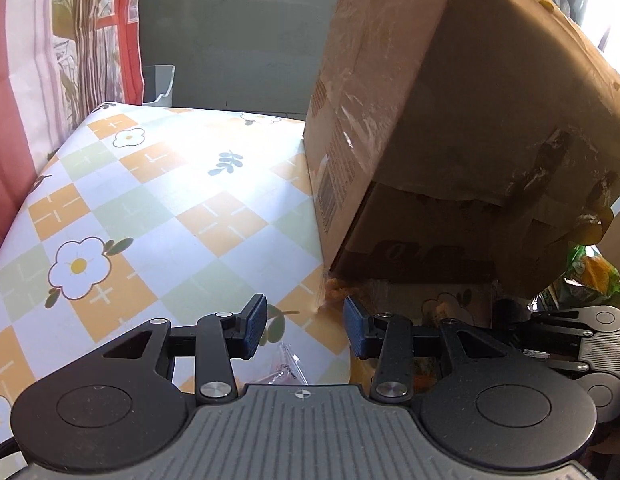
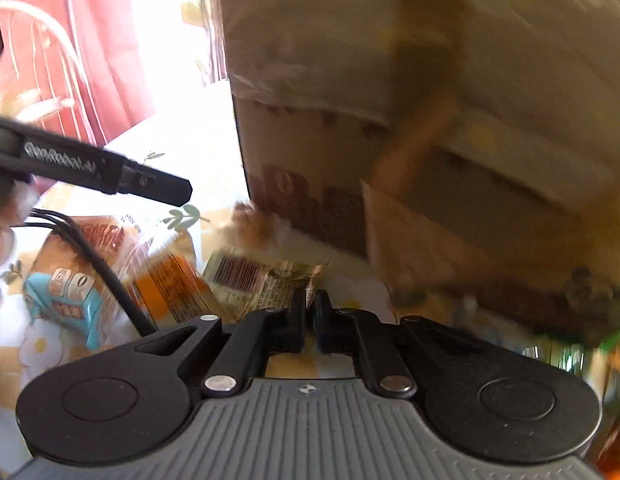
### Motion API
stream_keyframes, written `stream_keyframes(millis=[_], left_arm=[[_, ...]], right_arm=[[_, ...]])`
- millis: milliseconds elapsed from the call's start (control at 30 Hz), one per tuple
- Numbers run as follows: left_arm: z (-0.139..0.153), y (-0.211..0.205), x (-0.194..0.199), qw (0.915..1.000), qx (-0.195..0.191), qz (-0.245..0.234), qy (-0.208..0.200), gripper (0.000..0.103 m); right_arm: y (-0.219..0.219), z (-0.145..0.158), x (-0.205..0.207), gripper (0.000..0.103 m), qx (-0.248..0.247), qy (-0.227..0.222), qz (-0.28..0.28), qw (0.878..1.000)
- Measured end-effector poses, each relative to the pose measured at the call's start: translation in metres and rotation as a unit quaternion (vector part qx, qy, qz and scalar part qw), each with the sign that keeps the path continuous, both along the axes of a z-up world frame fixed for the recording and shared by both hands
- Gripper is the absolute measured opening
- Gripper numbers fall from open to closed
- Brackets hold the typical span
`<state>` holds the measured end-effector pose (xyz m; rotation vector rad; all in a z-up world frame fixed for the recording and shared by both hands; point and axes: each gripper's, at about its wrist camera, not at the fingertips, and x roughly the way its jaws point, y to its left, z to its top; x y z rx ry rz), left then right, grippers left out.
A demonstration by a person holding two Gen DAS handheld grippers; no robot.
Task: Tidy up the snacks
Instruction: 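Grasp a small packet with the right gripper while the left gripper grasps the clear twisted-snack bag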
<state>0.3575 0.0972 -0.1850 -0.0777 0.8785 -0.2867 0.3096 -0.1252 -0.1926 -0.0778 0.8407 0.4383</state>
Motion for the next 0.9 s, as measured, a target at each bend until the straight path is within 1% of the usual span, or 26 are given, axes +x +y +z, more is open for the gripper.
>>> stream_keyframes(millis=[100,133,200,267,367,400,433,467,567,633,667,700,767,833,900], left_arm=[[-0.001,-0.013,0.005,0.9999,0.007,-0.007,0.003,0.046],[-0.003,-0.017,0.008,0.9999,0.008,-0.009,0.008,0.05],[-0.005,-0.023,0.013,0.9998,0.01,-0.002,0.015,0.054],[-0.007,-0.027,0.016,0.9998,0.008,0.005,0.016,0.054],[-0.01,-0.038,0.022,0.9997,0.011,0.006,0.022,0.055],[-0.011,-0.043,0.023,0.9996,0.015,0.006,0.025,0.058],[-0.012,-0.047,0.024,0.9994,0.018,0.004,0.029,0.063],[-0.014,-0.052,0.026,0.9992,0.024,0.001,0.033,0.065],[-0.021,-0.063,0.028,0.9981,0.052,0.006,0.033,0.065],[-0.022,-0.067,0.028,0.9977,0.061,0.008,0.027,0.063],[-0.021,-0.069,0.027,0.9976,0.064,0.005,0.027,0.056],[-0.019,-0.071,0.025,0.9978,0.062,0.0,0.026,0.043],[-0.014,-0.072,0.016,0.9982,0.052,-0.018,0.023,0.043],[-0.01,-0.075,0.005,0.9976,0.065,-0.022,0.014,0.041],[-0.005,-0.073,-0.006,0.998,0.06,-0.017,0.011,0.041]], right_arm=[[-0.014,-0.001,-0.007,0.005,0.009,0.003,-0.016,1.0],[-0.018,-0.001,-0.008,0.005,0.014,0.004,-0.022,1.0],[-0.027,-0.003,-0.011,0.005,0.029,0.009,-0.032,0.999],[-0.038,-0.005,-0.012,0.005,0.054,0.016,-0.038,0.998],[-0.047,-0.006,-0.013,0.005,0.065,0.02,-0.04,0.997],[-0.049,-0.006,-0.014,0.005,0.067,0.02,-0.041,0.997],[-0.052,-0.007,-0.014,0.005,0.07,0.021,-0.042,0.996],[-0.056,-0.007,-0.014,0.005,0.074,0.022,-0.043,0.996],[-0.058,-0.006,-0.016,0.005,0.086,0.022,-0.048,0.995],[-0.062,-0.004,-0.019,0.004,0.097,0.024,-0.051,0.994],[-0.066,-0.003,-0.021,0.004,0.103,0.025,-0.053,0.993],[-0.066,-0.001,-0.021,0.004,0.108,0.025,-0.054,0.992],[-0.072,0.004,-0.023,0.001,0.123,0.021,-0.059,0.991],[-0.081,0.012,-0.025,0.0,0.137,0.008,-0.066,0.988],[-0.091,0.021,-0.028,0.0,0.148,-0.006,-0.076,0.986]])
